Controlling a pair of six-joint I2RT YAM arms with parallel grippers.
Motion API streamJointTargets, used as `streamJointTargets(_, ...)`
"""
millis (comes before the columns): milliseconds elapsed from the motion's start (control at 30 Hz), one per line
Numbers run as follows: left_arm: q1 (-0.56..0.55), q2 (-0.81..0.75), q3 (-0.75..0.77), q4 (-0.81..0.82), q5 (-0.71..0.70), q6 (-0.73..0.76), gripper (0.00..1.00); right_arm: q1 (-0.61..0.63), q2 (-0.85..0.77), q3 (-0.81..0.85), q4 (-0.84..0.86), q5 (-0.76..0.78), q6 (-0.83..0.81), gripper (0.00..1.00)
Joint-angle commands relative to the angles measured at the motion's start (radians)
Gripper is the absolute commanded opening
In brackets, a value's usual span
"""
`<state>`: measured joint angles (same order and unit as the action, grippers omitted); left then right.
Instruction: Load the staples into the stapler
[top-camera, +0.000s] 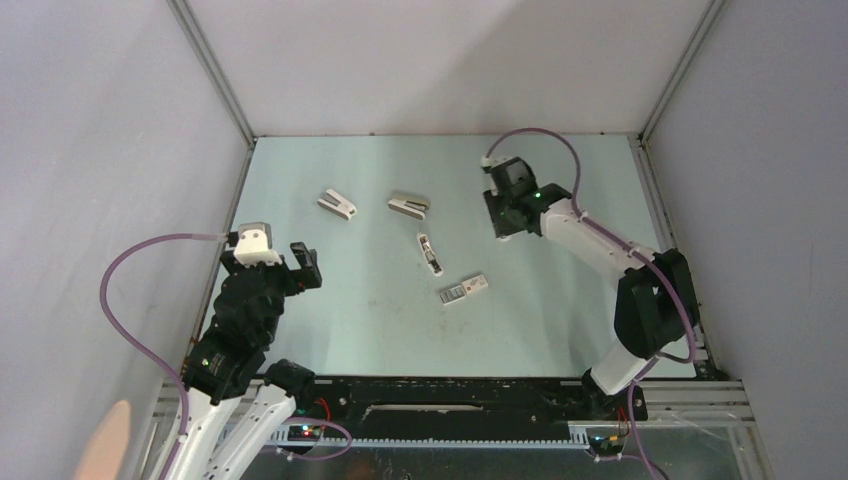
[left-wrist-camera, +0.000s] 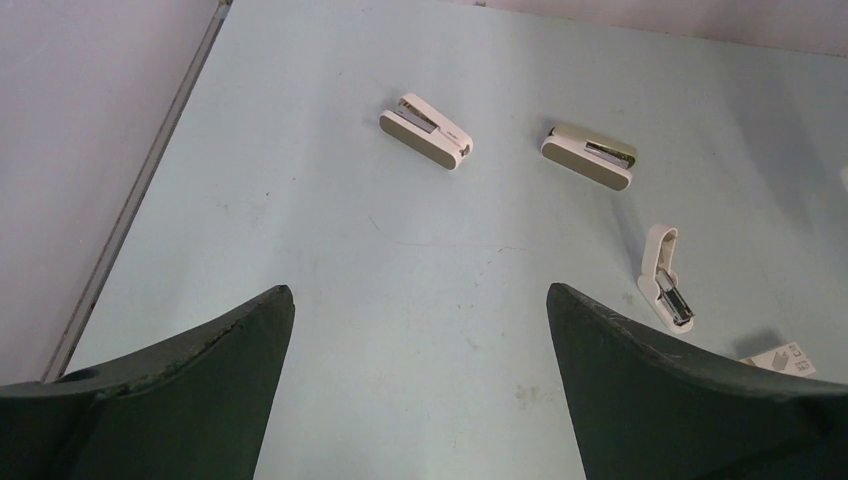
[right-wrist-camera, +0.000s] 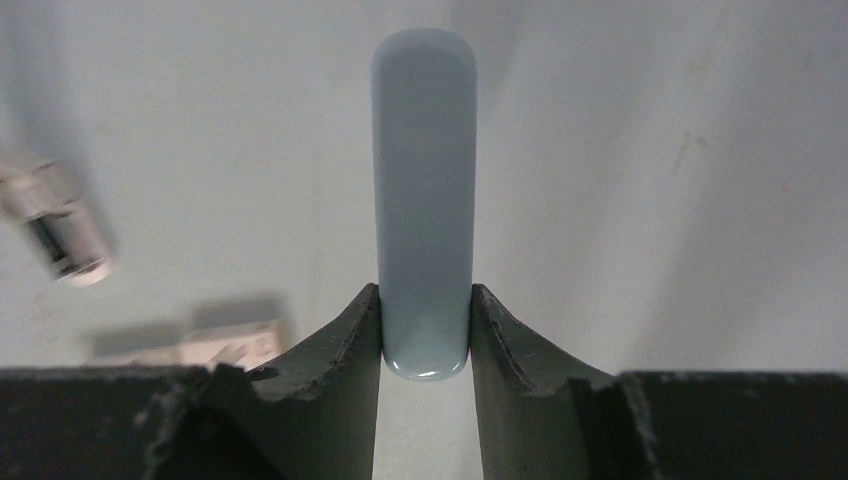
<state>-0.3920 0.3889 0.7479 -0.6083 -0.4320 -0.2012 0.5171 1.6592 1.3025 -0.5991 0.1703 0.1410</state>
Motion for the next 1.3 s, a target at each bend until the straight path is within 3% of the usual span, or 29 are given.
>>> streamJointTargets(0,0.010,-0.001,-0.001,0.026,0.017,0.008,1.00,-0.092,0.073,-0.017,0.072,-0.003,-0.012,0.17)
streamJointTargets(333,0.019,-0.001,-0.004,0.026,0.024,0.008,1.00,-0.184,0.202,-0.017,0.112,-0.055,-0.030,0.22)
streamJointTargets(567,0.025,0.000,-0.004,0.028,0.033,0.008,1.00,-0.161,0.150,-0.017,0.074,-0.018,-0.041,0.44)
streamJointTargets(833,0.032,-0.002,-0.005,0.027,0.035,0.006,1.00,-0.078,-0.012,-0.037,0.029,0.018,-0.010,0.50)
streamJointTargets(1067,0.036,-0.001,-0.005,0.027,0.039,0.006,1.00,0.089,-0.112,-0.090,0.048,0.013,0.080,0.49)
streamJointTargets(1267,0.041,0.005,-0.005,0.027,0.048,0.006,1.00,0.236,-0.102,-0.137,0.109,0.018,0.173,0.46)
